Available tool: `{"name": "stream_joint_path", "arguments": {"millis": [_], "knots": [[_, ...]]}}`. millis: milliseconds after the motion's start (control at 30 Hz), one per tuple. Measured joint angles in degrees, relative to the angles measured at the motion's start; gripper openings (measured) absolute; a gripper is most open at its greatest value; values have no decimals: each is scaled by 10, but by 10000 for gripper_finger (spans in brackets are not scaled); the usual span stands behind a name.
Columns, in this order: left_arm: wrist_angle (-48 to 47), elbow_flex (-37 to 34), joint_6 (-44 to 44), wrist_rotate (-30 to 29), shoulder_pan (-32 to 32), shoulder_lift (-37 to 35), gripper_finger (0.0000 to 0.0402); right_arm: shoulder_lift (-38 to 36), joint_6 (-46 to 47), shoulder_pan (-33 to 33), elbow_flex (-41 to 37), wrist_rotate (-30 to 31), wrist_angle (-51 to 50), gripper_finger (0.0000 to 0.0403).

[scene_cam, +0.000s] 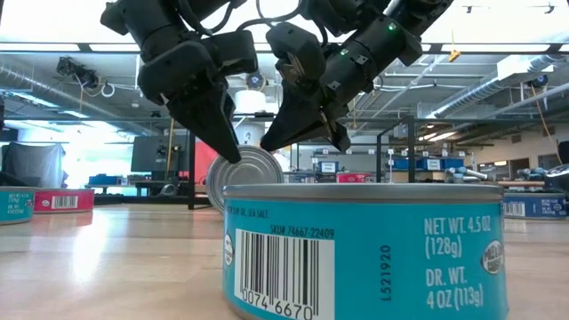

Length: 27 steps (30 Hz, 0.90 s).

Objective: Stack canned seafood by type on shelf
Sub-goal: Put the center light blue tuna can on the shelf

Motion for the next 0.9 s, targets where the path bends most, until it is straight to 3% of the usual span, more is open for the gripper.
{"name": "stream_joint_path", "arguments": {"millis": [233, 633, 900], "knots": [[-6, 1, 5, 5, 0, 0, 148, -24, 0, 1, 0, -12, -12, 11], [-127, 97, 77, -40, 22, 0, 148, -142, -11, 5, 0, 27, -145, 11], [-221, 180, 124, -105, 75, 0, 148, -213, -2, 24, 0, 97, -240, 11]]}}
